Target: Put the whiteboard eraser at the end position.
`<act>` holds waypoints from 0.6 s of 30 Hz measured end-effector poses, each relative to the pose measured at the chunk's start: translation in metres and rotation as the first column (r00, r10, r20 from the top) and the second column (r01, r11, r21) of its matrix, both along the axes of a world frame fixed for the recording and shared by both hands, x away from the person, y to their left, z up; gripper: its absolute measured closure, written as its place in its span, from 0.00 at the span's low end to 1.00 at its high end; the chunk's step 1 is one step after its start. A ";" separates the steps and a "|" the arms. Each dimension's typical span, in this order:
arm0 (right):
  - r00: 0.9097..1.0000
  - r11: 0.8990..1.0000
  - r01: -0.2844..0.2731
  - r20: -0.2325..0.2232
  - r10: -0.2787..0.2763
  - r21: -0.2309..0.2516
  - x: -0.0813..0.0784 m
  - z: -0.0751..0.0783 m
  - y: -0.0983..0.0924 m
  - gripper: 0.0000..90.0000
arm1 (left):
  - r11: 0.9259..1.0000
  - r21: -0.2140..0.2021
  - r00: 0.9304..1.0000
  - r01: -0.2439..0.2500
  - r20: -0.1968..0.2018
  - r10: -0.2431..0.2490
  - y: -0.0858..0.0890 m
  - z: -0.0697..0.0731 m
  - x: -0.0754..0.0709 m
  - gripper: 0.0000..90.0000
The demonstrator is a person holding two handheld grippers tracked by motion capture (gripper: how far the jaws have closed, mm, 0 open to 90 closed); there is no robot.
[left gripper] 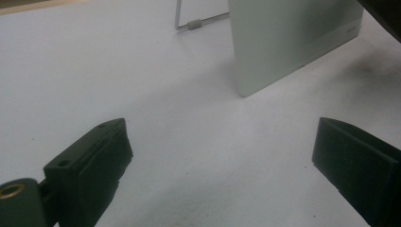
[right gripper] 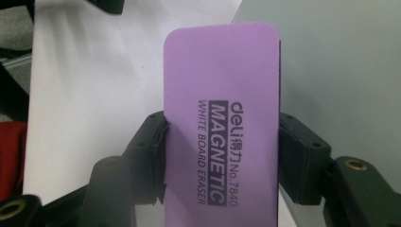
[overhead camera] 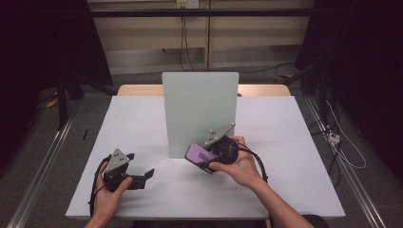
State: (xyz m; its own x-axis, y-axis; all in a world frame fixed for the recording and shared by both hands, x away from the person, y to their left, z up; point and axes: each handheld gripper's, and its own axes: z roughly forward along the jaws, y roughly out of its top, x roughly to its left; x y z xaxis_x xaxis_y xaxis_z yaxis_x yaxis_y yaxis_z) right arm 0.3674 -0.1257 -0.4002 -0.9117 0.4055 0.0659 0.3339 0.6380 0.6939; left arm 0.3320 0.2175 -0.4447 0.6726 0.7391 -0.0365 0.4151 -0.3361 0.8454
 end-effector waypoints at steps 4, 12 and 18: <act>1.000 1.000 -0.013 0.002 0.013 -0.018 -0.004 0.003 -0.005 0.46 | 1.000 0.005 1.000 0.000 -0.002 0.000 -0.001 0.000 0.001 0.05; 0.999 0.999 -0.024 -0.037 0.023 -0.033 -0.006 -0.001 -0.010 0.46 | 1.000 0.001 1.000 -0.005 -0.007 0.005 0.001 -0.001 0.000 0.05; 0.997 0.998 -0.025 -0.081 0.020 -0.058 -0.009 -0.005 -0.009 0.46 | 1.000 -0.010 1.000 -0.010 -0.005 0.010 0.000 0.000 0.000 0.05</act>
State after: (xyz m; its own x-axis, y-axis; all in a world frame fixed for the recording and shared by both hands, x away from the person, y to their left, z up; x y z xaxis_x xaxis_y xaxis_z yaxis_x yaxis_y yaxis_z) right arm 0.3583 -0.1348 -0.4052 -0.9134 0.3902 0.1159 0.3720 0.6847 0.6268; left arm 0.3324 0.2172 -0.4447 0.6653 0.7451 -0.0471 0.4225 -0.3237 0.8466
